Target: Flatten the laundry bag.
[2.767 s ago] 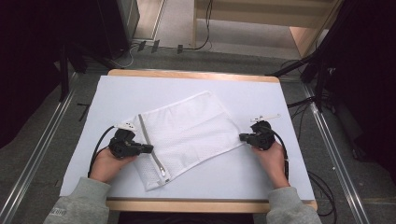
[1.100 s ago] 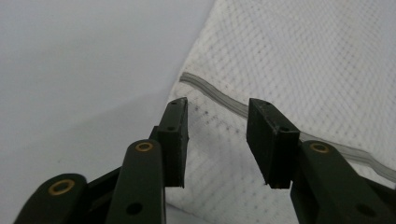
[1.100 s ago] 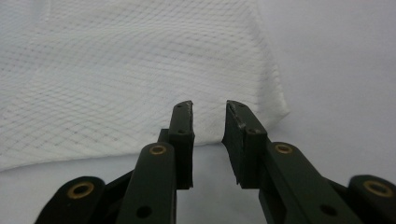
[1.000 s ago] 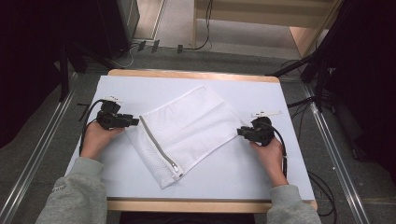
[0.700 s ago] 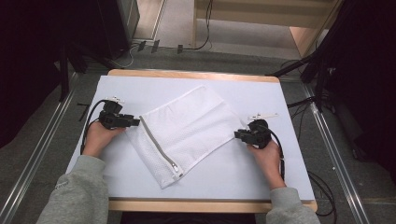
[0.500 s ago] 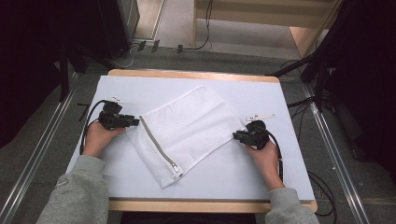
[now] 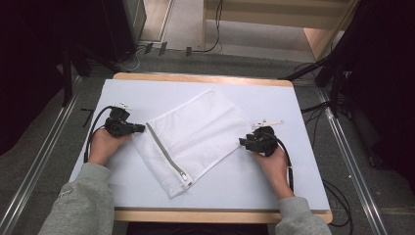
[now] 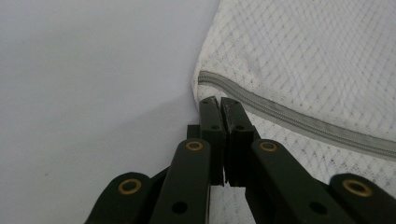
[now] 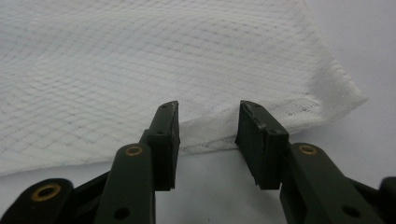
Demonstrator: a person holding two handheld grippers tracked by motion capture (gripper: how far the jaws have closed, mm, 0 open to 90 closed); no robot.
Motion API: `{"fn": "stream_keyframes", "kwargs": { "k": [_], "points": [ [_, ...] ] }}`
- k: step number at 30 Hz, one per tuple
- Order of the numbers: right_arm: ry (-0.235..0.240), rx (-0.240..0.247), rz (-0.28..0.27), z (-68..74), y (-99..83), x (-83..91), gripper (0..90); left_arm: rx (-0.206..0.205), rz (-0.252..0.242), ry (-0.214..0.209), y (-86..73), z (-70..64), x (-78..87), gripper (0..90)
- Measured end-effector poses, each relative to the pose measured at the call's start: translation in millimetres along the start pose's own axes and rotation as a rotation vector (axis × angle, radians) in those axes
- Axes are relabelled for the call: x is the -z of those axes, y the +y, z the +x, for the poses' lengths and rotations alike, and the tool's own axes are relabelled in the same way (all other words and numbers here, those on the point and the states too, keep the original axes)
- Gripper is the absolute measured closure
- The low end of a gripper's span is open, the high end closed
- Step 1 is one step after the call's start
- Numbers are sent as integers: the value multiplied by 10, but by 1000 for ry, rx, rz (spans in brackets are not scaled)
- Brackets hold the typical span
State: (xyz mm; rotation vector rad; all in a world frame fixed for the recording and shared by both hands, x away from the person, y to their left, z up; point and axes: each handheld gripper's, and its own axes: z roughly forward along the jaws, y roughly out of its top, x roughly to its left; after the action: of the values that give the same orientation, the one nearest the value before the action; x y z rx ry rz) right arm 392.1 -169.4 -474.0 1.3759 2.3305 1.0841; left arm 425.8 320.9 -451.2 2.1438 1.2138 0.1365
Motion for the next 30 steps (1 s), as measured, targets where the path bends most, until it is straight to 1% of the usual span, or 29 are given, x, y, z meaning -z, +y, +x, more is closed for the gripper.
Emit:
{"fn": "stream_keyframes", "kwargs": {
  "k": [1, 2, 3, 5, 6, 8, 10, 13, 18, 19, 20, 21, 24, 25, 26, 27, 30],
  "points": [
    [-7, 5, -6, 8, 4, -16, 607, 6, 1, -10, -3, 9, 3, 897],
    [-16, 12, -11, 23, 7, -29, 631, 20, -3, -16, -9, 11, 3, 898],
    [-50, 25, -4, 49, 11, -32, 681, 22, -1, -21, -12, 14, 7, 899],
    [-71, 31, -8, 65, 11, -40, 725, 26, -2, -27, -21, 18, 11, 900],
    [-78, 31, -9, 64, 10, -40, 769, 32, -4, -31, -25, 17, 11, 900],
    [-79, 20, -7, 56, 13, -40, 849, 40, -6, -33, -31, 13, 13, 900],
    [-60, 7, 1, 28, 30, -41, 897, 47, -10, -34, -36, 8, 15, 900],
    [-55, -6, 23, 18, 75, -43, 900, 46, -17, -36, -46, -4, 36, 900],
    [-54, -15, 12, -82, 157, -58, 900, 50, -31, -55, -88, -61, 97, 900],
    [-56, -15, 8, -109, 174, -63, 900, 45, -33, -52, -102, -82, 116, 900],
    [-57, -23, 9, -134, 191, -70, 900, 43, -36, -60, -118, -105, 131, 900],
    [-57, -27, 11, -164, 209, -80, 900, 40, -34, -58, -136, -132, 149, 900],
    [-52, -46, 2, -244, 269, -105, 900, 34, -36, -68, -201, -225, 201, 900],
    [-51, -41, -1, -272, 292, -116, 900, 37, -38, -71, -221, -263, 220, 900],
    [-51, -46, -5, -290, 314, -127, 900, 28, -40, -72, -241, -296, 241, 900],
    [-48, -48, -2, -309, 339, -141, 900, 30, -45, -76, -263, -333, 258, 900],
    [-48, -46, -5, -339, 410, -193, 900, 16, -41, -69, -326, -444, 290, 900]
  ]
}}
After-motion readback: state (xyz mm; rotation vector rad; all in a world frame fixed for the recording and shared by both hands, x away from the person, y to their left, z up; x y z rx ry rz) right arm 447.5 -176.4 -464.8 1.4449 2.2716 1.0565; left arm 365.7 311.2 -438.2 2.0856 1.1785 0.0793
